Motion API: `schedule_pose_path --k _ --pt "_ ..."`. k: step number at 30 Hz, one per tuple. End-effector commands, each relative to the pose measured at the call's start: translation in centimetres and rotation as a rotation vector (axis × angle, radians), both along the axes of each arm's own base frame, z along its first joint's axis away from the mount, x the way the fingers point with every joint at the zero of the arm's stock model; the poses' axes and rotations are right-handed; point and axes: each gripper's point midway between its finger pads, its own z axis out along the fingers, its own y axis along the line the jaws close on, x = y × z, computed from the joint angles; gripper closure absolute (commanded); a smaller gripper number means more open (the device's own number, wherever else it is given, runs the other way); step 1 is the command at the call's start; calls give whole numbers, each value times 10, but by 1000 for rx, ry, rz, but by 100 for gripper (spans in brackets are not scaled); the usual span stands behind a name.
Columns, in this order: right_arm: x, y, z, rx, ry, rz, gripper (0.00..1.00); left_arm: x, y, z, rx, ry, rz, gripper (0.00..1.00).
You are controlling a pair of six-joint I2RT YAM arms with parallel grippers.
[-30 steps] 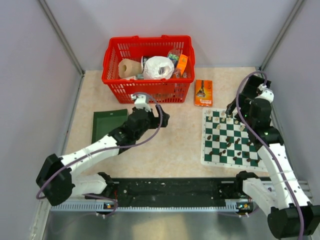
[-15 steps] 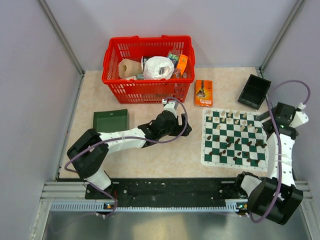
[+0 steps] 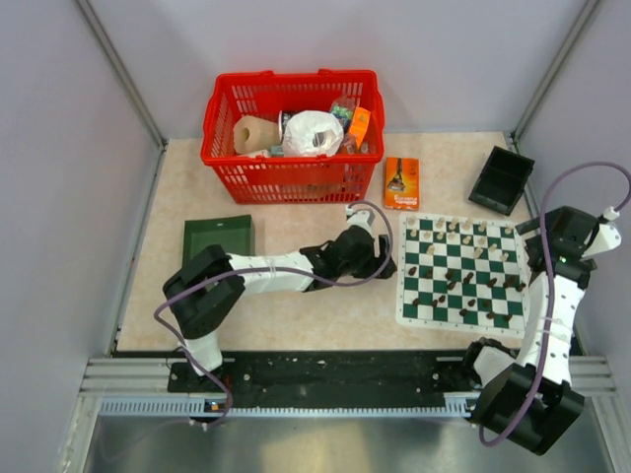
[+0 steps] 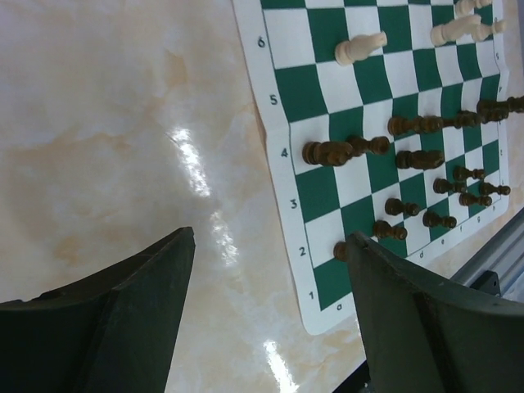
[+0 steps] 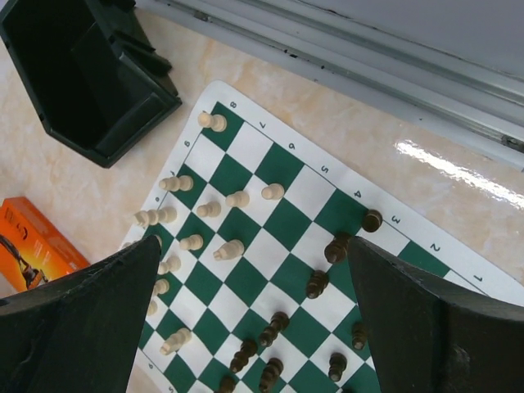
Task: Set up the chess pieces on the board
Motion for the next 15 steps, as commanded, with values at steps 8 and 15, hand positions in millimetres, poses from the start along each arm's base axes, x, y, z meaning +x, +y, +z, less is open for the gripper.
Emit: schedule_pose_path --k 8,15 --pt "10 2 2 -10 -52 36 8 -7 -34 -6 3 19 10 28" --pt "15 6 7 0 -75 67 9 -1 -33 -15 -3 29 23 30"
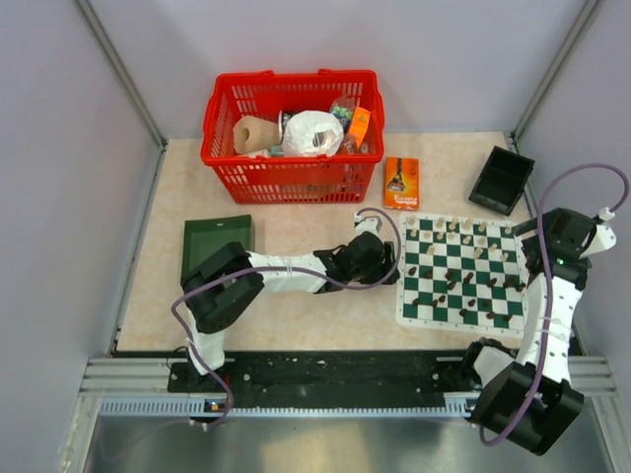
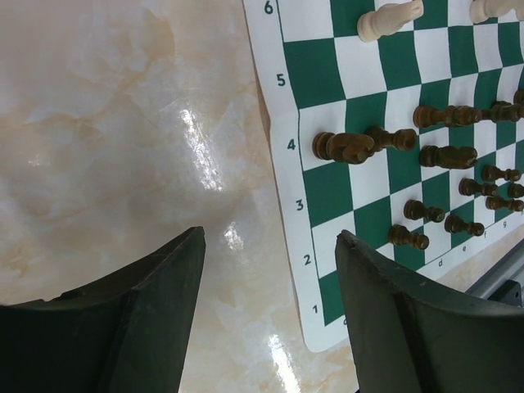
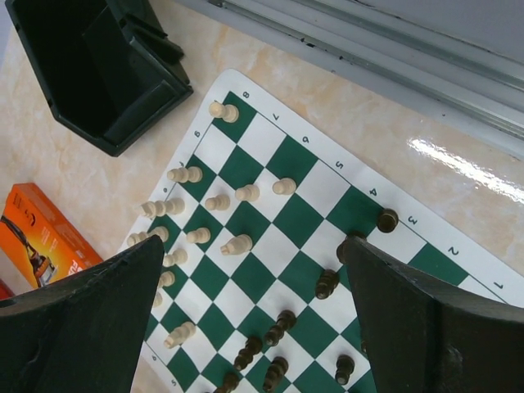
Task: Set up the chess pieces on the board
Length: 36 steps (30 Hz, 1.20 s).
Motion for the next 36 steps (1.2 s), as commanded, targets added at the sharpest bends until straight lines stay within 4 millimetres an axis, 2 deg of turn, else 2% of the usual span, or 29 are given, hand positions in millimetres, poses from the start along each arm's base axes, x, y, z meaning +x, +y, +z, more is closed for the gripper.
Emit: schedule_pose_path --k 1,14,19,20,27,32,36 --pt "10 -1 15 -21 -61 24 9 13 -9 15 -50 -29 24 30" --pt "20 6 23 -3 -102 72 10 -1 -5 19 -111 5 1 38" --pt "23 7 27 -1 -119 84 11 -9 -9 20 -128 83 -17 39" --pt "23 8 27 -3 -119 89 11 -17 -11 20 -126 127 -40 41" --pt "24 11 25 3 -123 102 11 -41 3 -1 -76 255 -31 52" --pt "26 11 23 8 -126 108 11 -47 -6 0 -77 263 -39 55" --pt "27 11 22 15 -130 103 11 -49 -5 -9 -30 281 -37 55"
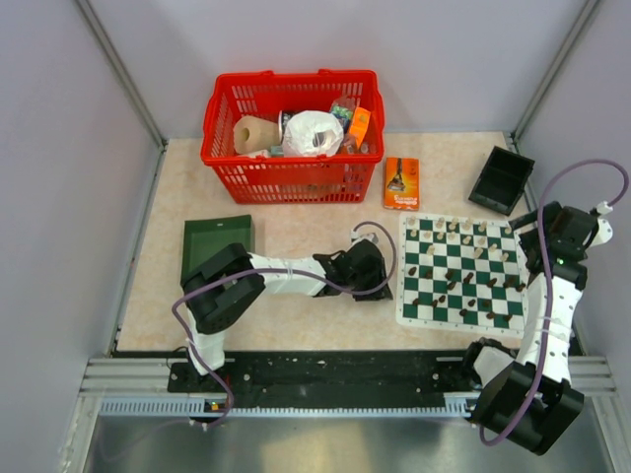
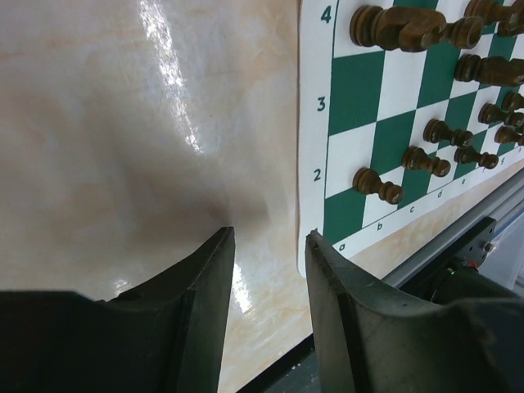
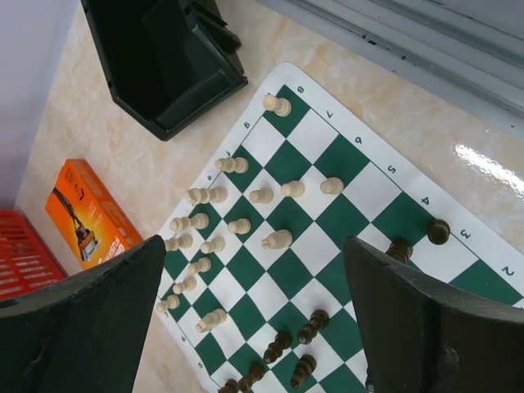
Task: Set up the chess pieces on the board
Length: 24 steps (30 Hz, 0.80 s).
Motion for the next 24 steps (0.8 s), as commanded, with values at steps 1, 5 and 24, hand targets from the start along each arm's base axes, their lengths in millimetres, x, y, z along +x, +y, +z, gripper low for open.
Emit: schedule_pose_path --k 1,5,24 --pt "8 -3 10 -19 -43 5 11 1 -13 14 -16 2 -8 55" --pt "8 -3 7 -14 -42 5 11 0 -19 7 1 20 -22 55" --pt "9 -3 0 -7 -39 1 11 -1 -39 0 -20 54 -73 58"
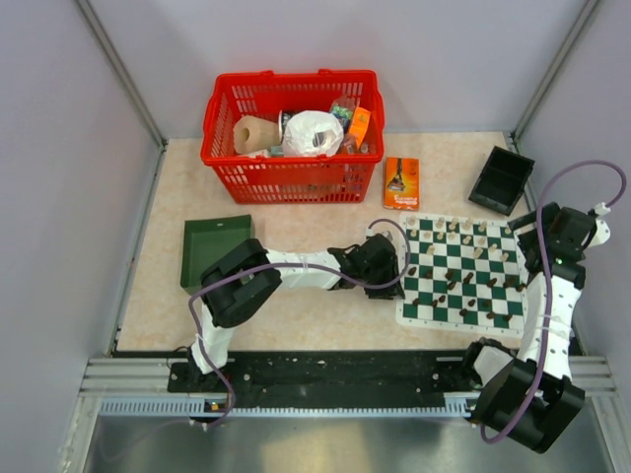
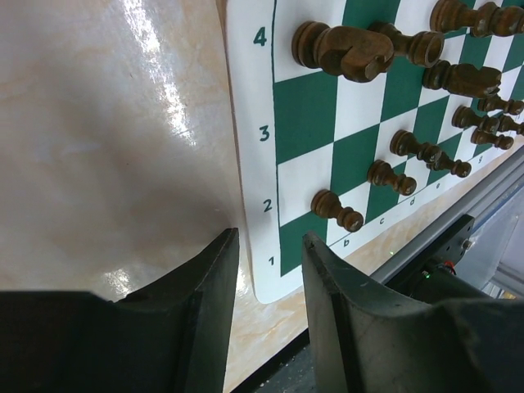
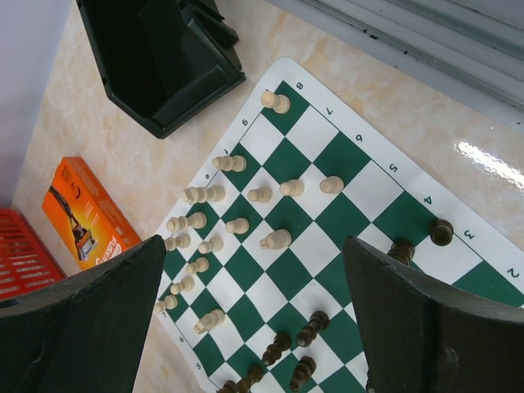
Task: Set up the chess pieces on the board
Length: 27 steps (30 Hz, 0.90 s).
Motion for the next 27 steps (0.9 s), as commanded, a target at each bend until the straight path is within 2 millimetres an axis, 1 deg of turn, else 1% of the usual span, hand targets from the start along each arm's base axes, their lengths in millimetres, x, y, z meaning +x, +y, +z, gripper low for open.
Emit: schedule_pose_path --k 1,7,13,21,22,25,27 --pt "6 -3 6 -15 -37 -1 11 0 -7 1 -12 -3 -19 58" --pt "7 -3 6 -14 -39 -3 11 1 -12 1 -23 -2 -25 61" --pt "6 -4 4 -13 -36 -6 11 2 -15 2 -30 -5 -26 61" --pt "6 -3 2 -10 -34 -4 11 1 -19 -3 -34 8 -38 61" --pt "5 -3 2 -9 -36 -5 11 2 -20 -2 -38 6 -38 61" --pt "6 -3 2 -11 -36 -4 11 2 -19 -3 -35 9 -36 62" --pt "6 -3 2 -9 -36 -6 11 3 -18 -4 -32 11 -32 66"
